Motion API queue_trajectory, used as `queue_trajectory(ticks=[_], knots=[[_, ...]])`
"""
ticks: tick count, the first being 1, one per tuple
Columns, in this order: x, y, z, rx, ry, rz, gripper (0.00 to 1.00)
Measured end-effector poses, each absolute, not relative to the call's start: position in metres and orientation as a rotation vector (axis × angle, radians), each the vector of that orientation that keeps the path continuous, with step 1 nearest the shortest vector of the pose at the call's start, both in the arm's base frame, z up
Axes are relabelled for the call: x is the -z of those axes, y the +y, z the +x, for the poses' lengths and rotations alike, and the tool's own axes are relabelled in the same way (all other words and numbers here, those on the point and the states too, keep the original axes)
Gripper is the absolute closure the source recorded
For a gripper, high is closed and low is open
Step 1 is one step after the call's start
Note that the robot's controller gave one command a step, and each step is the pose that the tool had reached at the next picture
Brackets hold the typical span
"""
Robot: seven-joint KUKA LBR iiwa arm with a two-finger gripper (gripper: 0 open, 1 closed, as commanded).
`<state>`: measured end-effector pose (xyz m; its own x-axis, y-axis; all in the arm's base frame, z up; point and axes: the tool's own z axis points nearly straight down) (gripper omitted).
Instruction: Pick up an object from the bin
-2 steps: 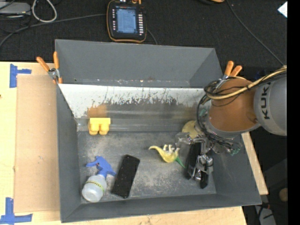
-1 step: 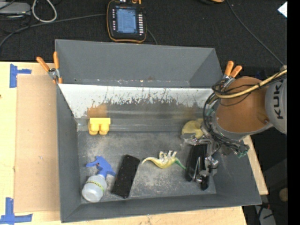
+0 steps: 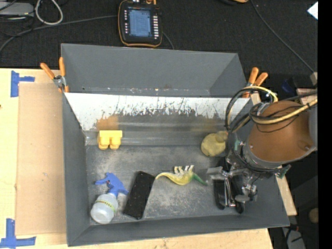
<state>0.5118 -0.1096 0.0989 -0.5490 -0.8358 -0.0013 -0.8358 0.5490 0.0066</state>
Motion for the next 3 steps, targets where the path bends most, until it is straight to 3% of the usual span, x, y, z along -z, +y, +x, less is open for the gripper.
queue_trajectory(ticks=[1,2,3], knots=[[-0.072,-0.097,0.54,0.011,-2.802,1.434,0.0],[-0.074,-0.095,0.555,0.036,-2.346,2.099,1.0],[-0.074,-0.095,0.555,0.036,-2.348,2.099,1.0]])
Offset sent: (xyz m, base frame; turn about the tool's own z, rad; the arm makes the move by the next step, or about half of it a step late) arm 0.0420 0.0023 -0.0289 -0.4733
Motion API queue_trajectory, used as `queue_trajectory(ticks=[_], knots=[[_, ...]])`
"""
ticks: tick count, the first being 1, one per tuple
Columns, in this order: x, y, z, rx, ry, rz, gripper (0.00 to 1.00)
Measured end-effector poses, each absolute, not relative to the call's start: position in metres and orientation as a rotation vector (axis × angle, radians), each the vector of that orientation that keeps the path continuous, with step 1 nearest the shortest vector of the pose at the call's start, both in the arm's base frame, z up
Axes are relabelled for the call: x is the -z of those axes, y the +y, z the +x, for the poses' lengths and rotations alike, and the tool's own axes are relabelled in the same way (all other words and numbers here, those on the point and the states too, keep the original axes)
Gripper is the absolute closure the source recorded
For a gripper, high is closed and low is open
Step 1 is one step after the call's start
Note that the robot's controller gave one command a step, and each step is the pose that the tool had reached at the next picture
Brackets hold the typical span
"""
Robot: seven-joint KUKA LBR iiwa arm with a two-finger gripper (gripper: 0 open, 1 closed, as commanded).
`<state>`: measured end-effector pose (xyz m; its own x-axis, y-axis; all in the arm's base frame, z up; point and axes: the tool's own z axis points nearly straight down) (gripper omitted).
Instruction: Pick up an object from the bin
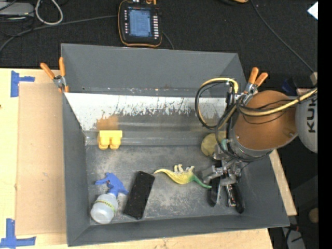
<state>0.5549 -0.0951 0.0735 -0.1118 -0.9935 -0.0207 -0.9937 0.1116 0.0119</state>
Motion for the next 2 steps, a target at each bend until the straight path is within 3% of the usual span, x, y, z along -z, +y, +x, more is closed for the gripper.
queue_trajectory(ticks=[1,2], knots=[[-0.083,-0.095,0.553,-0.038,2.337,-2.09,1.0],[-0.107,-0.098,0.554,-0.028,2.341,-2.089,1.0]])
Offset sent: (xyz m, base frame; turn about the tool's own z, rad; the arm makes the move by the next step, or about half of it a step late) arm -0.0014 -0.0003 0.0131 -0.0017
